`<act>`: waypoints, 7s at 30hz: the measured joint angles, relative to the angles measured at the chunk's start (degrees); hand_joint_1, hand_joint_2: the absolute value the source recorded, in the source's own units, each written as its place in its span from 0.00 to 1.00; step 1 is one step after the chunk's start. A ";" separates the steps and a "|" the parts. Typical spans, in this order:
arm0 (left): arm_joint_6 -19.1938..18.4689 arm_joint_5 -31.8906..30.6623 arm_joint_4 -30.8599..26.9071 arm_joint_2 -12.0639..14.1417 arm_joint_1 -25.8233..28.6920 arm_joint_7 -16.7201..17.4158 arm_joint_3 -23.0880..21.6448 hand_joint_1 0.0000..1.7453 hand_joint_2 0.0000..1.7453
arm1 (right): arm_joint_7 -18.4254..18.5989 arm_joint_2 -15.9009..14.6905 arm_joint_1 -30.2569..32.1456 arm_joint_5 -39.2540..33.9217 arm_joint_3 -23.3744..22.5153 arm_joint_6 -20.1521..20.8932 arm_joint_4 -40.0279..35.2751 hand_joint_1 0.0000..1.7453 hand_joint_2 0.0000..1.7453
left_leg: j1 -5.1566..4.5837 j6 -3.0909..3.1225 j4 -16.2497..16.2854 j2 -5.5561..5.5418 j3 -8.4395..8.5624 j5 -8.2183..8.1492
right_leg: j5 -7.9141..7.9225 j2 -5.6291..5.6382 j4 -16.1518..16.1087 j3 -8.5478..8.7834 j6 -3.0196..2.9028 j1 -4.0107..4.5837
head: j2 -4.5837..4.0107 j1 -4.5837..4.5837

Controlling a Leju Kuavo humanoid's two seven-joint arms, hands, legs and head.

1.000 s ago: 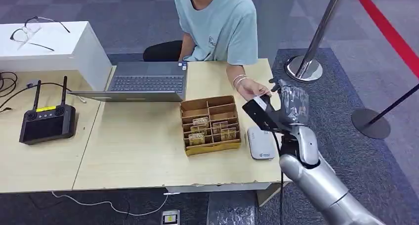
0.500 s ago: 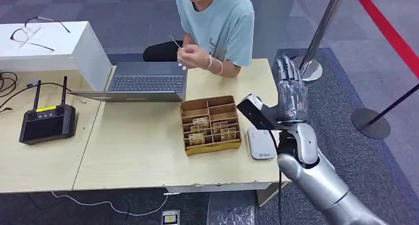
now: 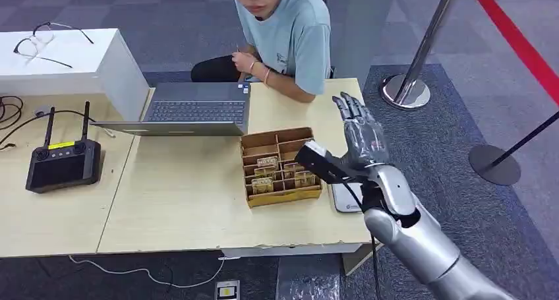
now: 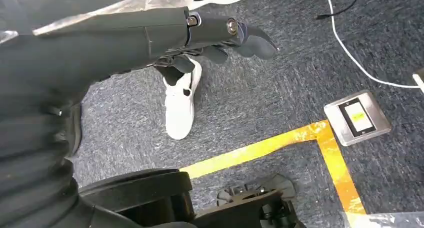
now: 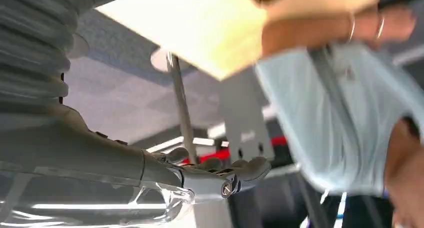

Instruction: Pass the card to the sensor for recognition and then transmit it.

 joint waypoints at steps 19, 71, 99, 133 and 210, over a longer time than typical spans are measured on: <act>-0.15 0.09 0.00 -0.02 0.00 0.31 0.00 0.00 1.00 | -0.90 0.33 -1.50 -1.40 6.01 1.60 1.20 0.89 1.00 | 0.00 0.00 0.00 0.00 0.00 0.00 | 0.00 0.00 0.00 -0.01 0.00 0.00 | 0.00 0.00; -0.24 -0.33 -0.02 -0.02 0.01 1.07 0.00 0.00 1.00 | -2.80 2.91 0.79 -3.72 9.71 -1.42 12.72 0.51 1.00 | 0.00 0.00 0.00 0.01 0.00 0.00 | 0.00 0.00 0.00 -0.02 0.00 0.00 | 0.00 0.00; -0.44 -1.22 0.00 -0.02 0.00 1.31 -0.09 0.00 1.00 | -3.91 3.76 -0.64 -6.21 9.53 -3.56 16.54 0.54 1.00 | 0.00 0.00 0.00 0.01 0.01 0.00 | 0.00 0.00 0.00 -0.01 0.00 0.00 | -0.02 -0.02; -0.66 -1.40 -0.02 -0.02 0.00 1.51 -0.79 0.00 1.00 | -3.89 4.90 -2.25 -6.54 10.08 -3.34 20.39 0.55 1.00 | 0.00 0.00 0.00 0.01 -0.01 0.00 | 0.00 0.00 0.00 -0.02 0.00 0.00 | 0.00 -0.02; -0.28 -0.55 0.00 -0.24 0.03 1.11 -0.79 0.00 1.00 | -3.41 5.64 -3.06 -3.17 9.38 -9.48 16.74 1.00 1.00 | 0.01 0.00 0.01 0.03 0.13 0.01 | 0.01 0.02 0.00 0.09 0.00 0.00 | -0.02 0.00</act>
